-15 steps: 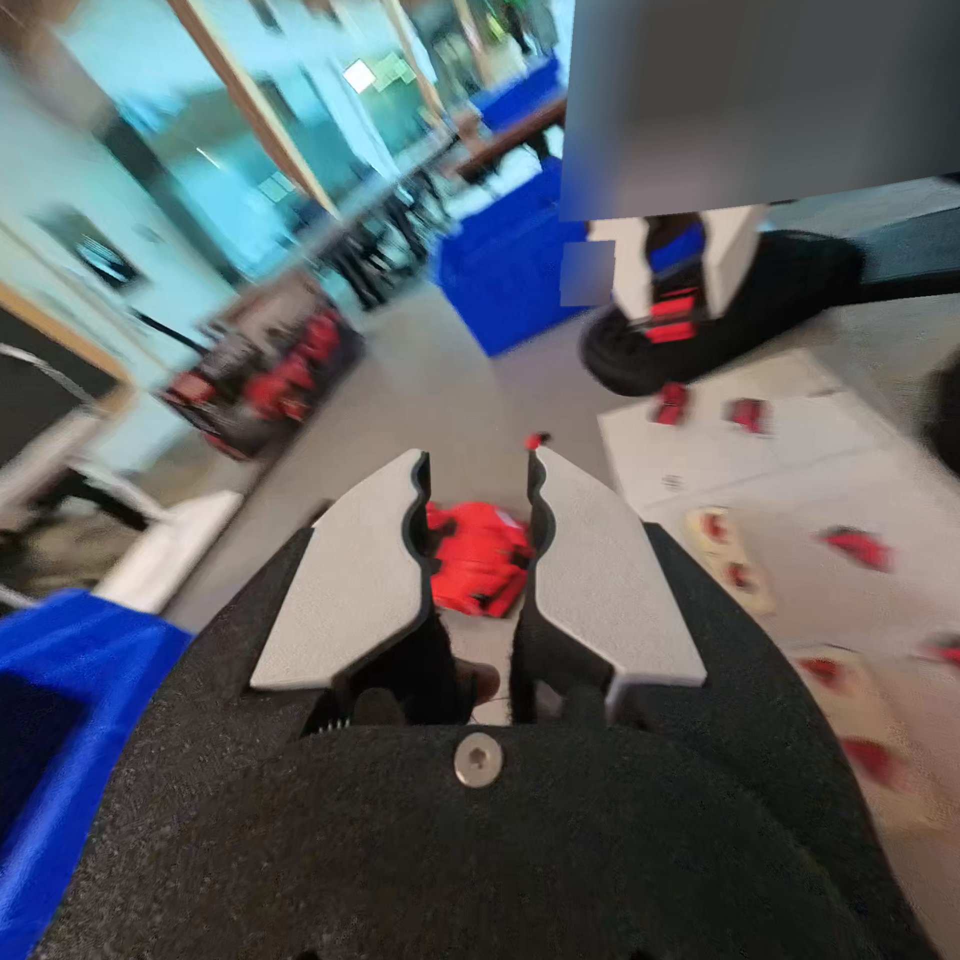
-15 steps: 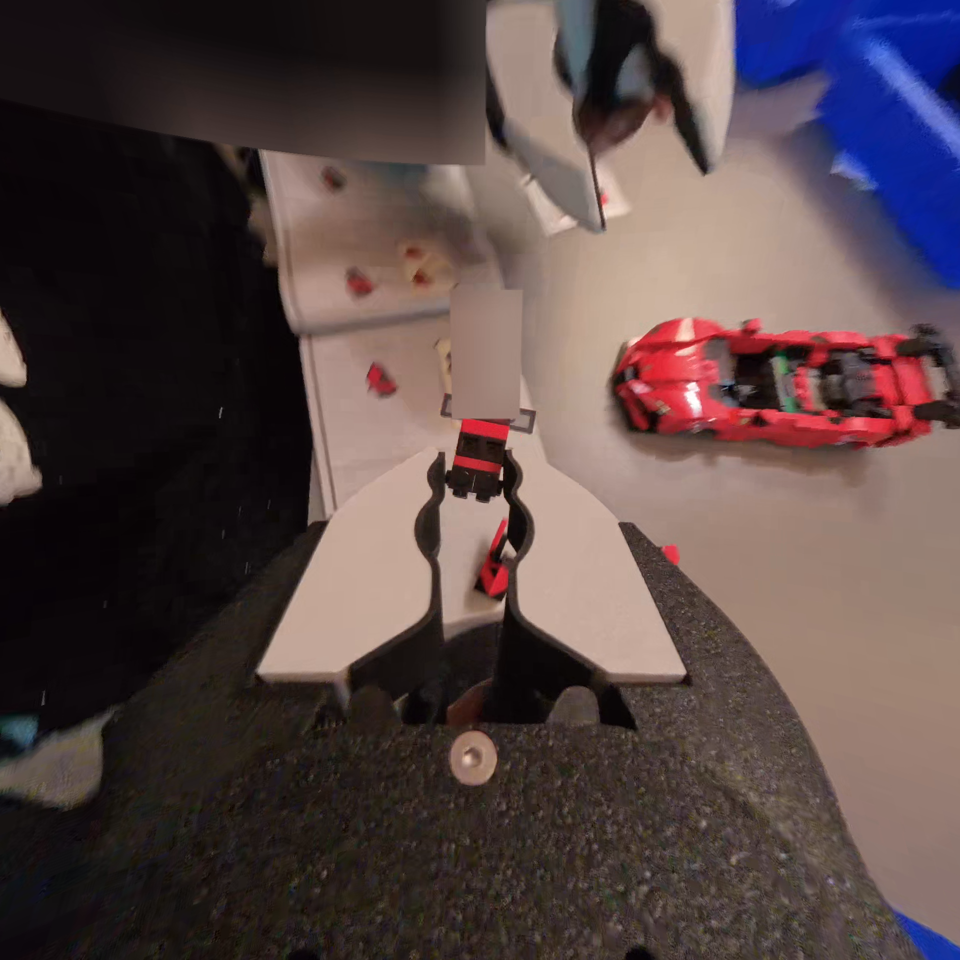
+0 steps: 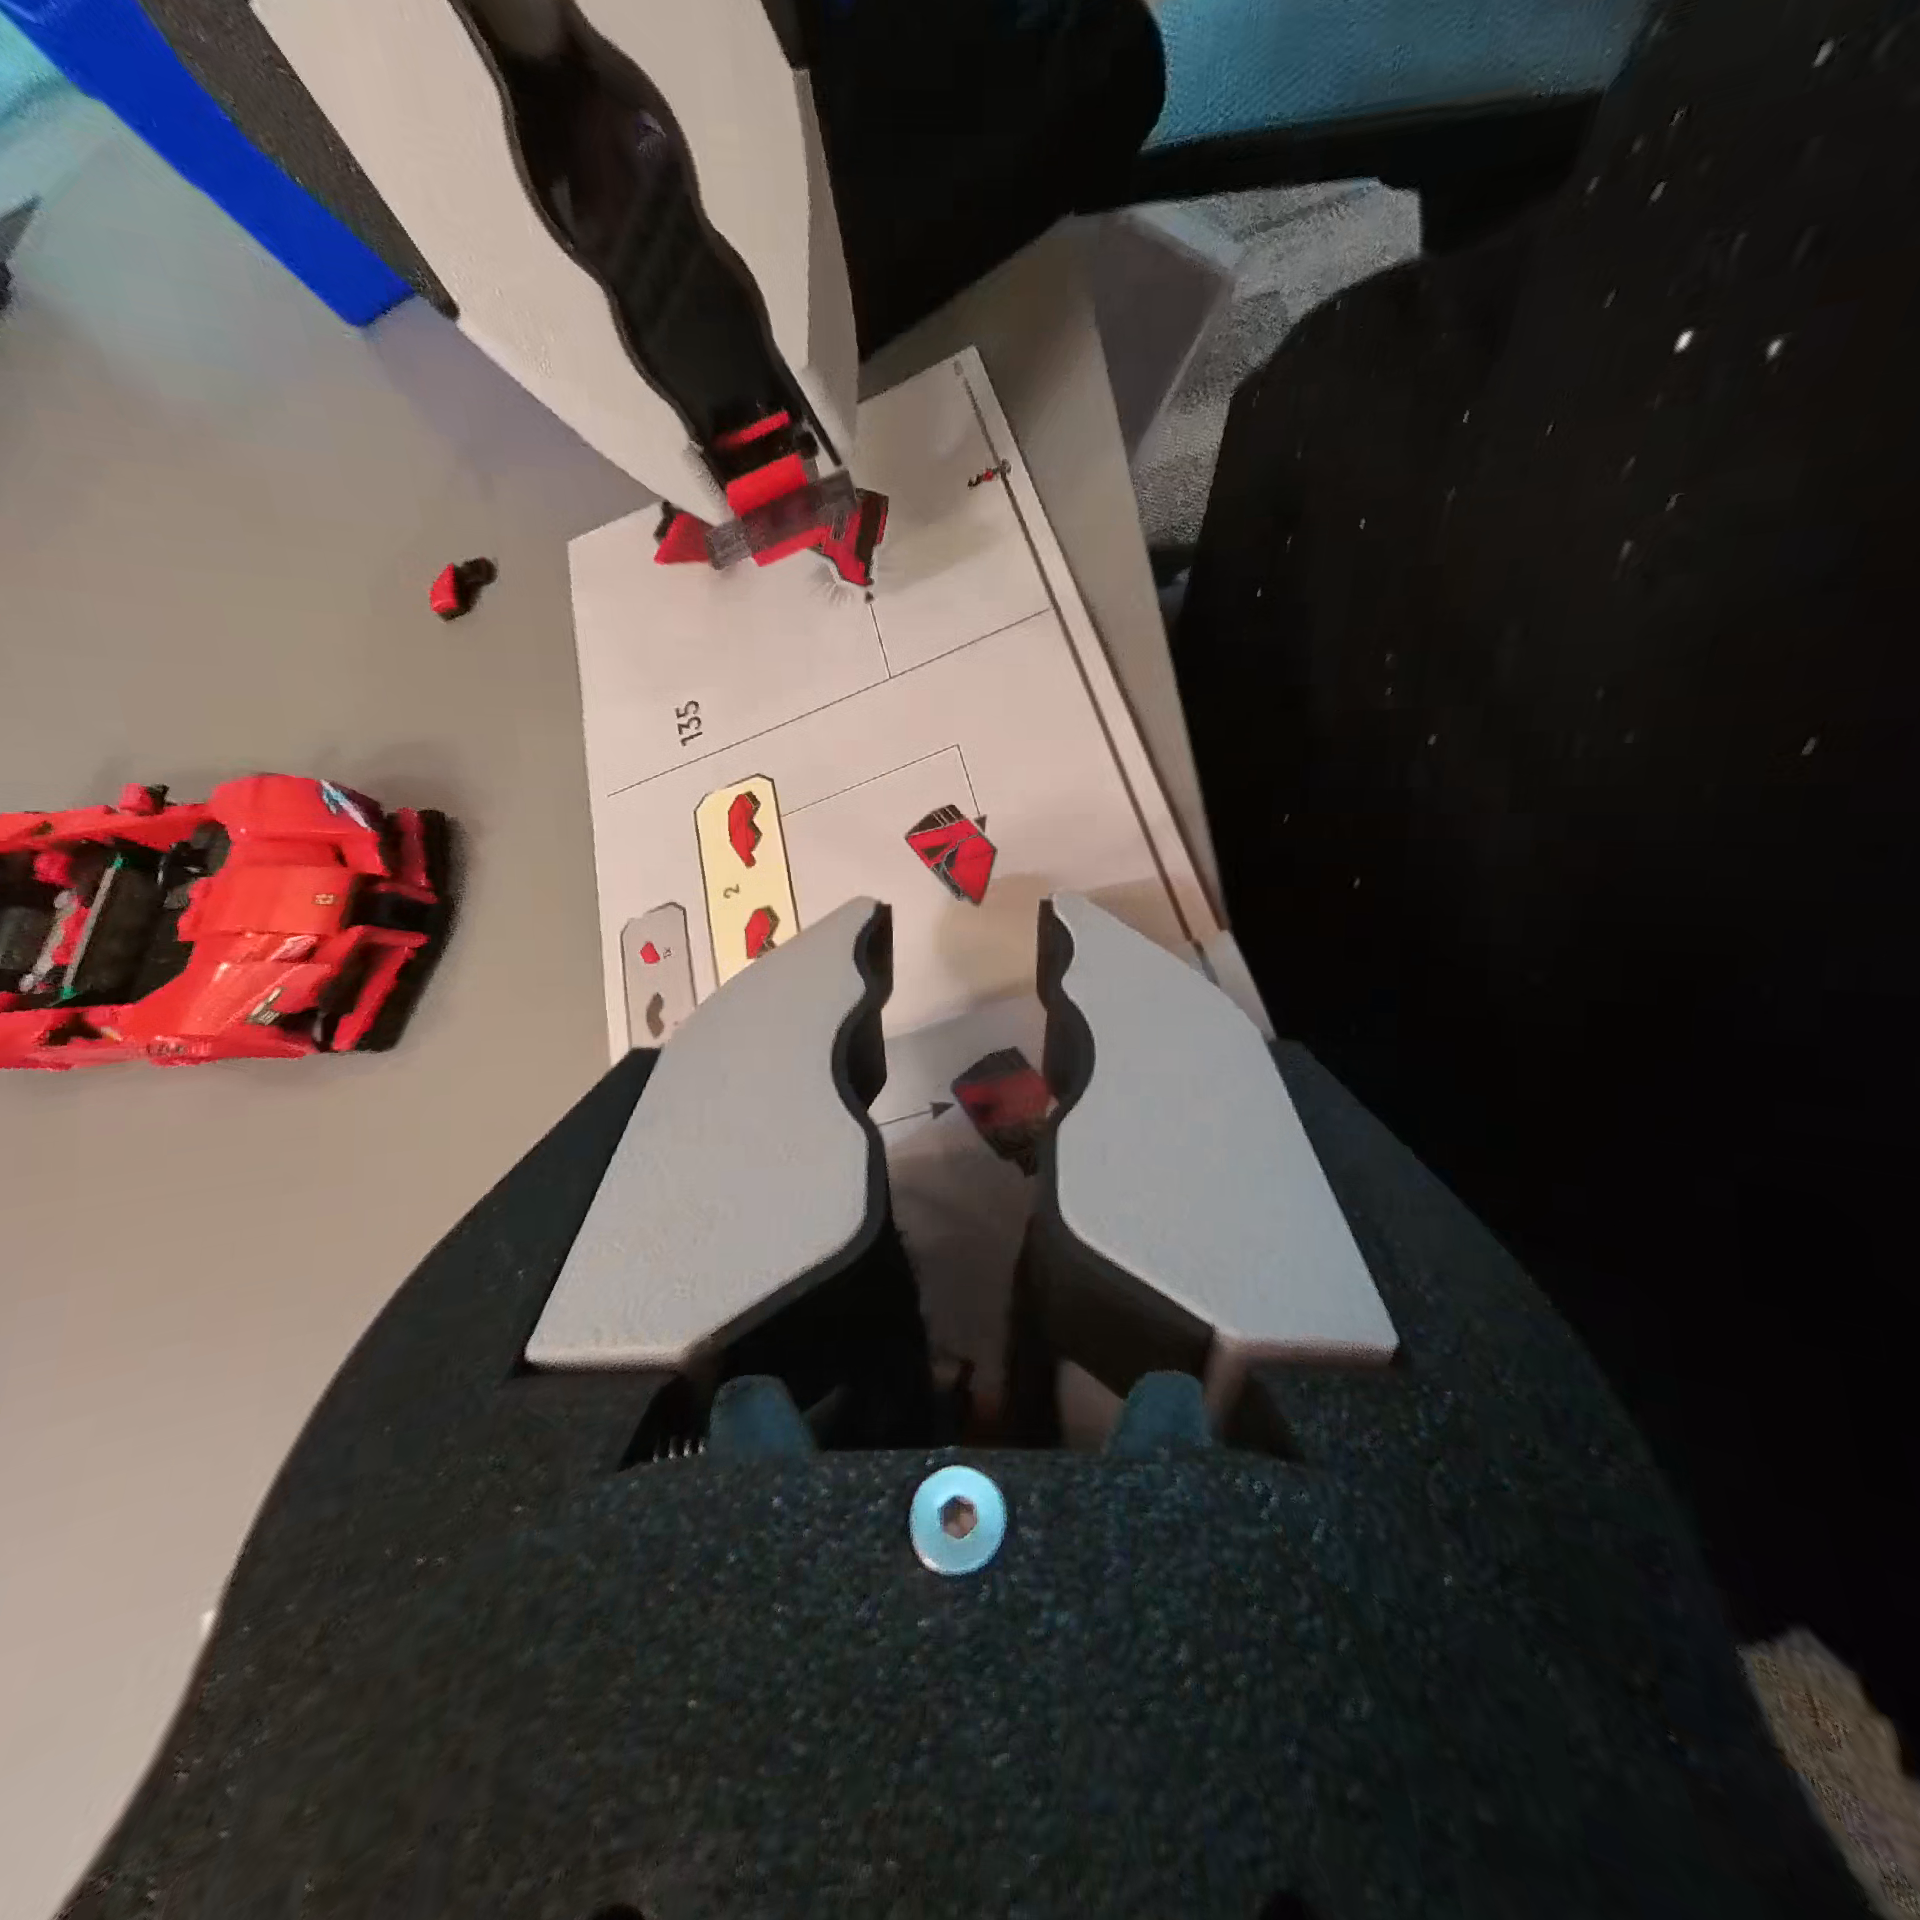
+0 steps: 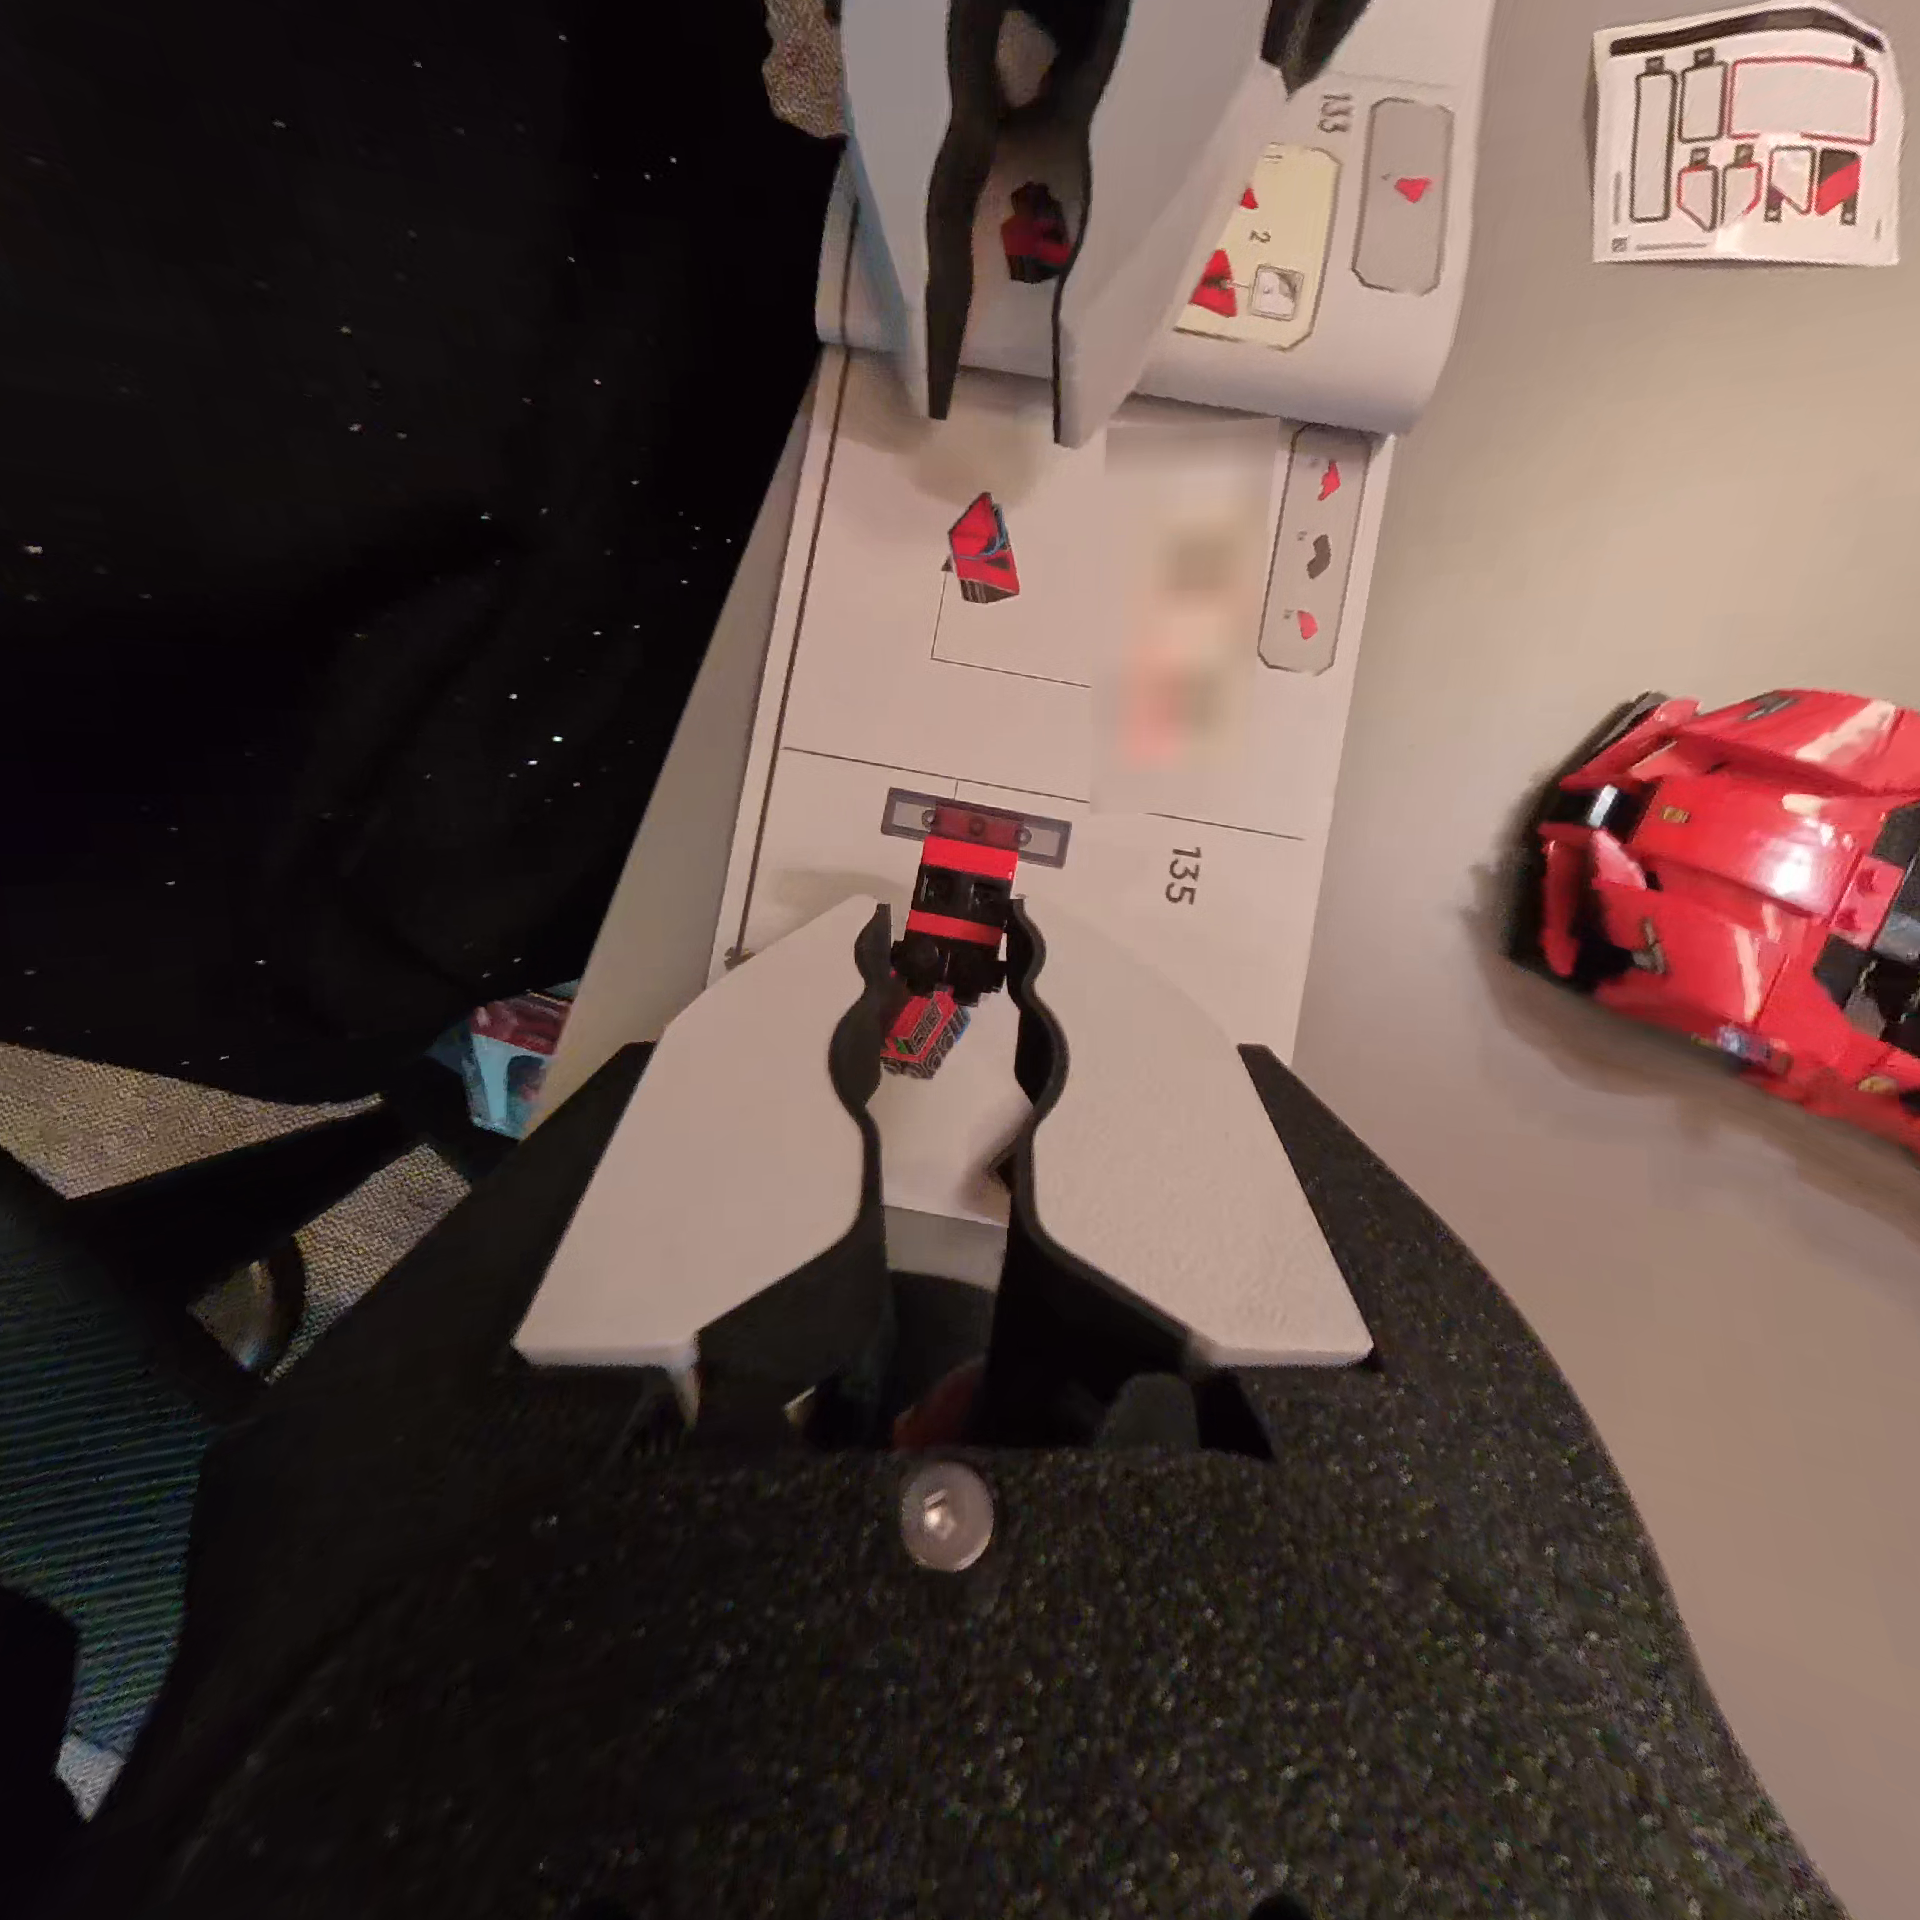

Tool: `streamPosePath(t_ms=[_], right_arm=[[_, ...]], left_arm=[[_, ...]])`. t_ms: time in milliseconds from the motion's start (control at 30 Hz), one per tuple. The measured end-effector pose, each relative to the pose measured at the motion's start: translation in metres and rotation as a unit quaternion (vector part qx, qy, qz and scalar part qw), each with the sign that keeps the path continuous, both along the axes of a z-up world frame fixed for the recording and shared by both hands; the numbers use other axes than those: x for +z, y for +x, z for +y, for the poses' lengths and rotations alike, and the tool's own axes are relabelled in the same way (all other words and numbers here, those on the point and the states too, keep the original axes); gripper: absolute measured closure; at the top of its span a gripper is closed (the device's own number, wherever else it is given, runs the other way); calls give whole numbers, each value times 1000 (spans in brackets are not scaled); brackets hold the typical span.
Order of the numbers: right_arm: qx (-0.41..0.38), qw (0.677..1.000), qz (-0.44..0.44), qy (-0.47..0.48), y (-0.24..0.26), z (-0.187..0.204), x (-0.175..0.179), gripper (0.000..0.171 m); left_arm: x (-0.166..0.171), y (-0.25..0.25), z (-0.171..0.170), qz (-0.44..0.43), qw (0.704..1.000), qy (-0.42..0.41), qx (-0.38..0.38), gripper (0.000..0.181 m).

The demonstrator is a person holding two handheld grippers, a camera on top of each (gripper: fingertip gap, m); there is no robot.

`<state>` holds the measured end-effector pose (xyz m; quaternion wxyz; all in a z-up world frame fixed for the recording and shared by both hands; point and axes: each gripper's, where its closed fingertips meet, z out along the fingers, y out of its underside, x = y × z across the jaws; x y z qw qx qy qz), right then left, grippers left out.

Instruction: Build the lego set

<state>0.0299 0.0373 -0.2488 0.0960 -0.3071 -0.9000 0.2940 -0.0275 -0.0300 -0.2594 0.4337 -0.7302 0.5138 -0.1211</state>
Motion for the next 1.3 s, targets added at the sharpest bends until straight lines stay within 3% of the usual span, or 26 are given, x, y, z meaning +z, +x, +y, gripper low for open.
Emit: streamPosePath(t_ms=[167,333,500,567,700,833,933,1067,1300], right_arm=[[17,1000,7,-7,-17,1,-6,150],[42,998,27,-33,-37,1,1,150],[124,991,23,-54,-49,-22,2,150],[154,987,19,-43,-53,-26,-2,150],[205,979,-2,2,-51,-24,-15,150],[234,972,-11,12,-50,-22,-18,150],[255,967,-15,19,-47,-21,-23,150],[275,961,-15,21,-47,-23,-24,150],[268,963,-13,27,-48,-21,-25,146]], left_arm=[[-4,-23,-5,11,996,-6,-92,172],[-4,-42,-13,11,982,-7,-188,172],[3,-48,-11,-10,975,-2,-221,169],[12,-49,-3,-28,981,16,-193,164],[27,-44,14,-16,998,12,-55,139],[34,-22,8,-27,998,-42,48,141],[32,-1,7,-79,990,-91,74,141],[7,-5,24,-62,980,-144,121,137],[-5,-1,30,-74,972,-185,128,146]])
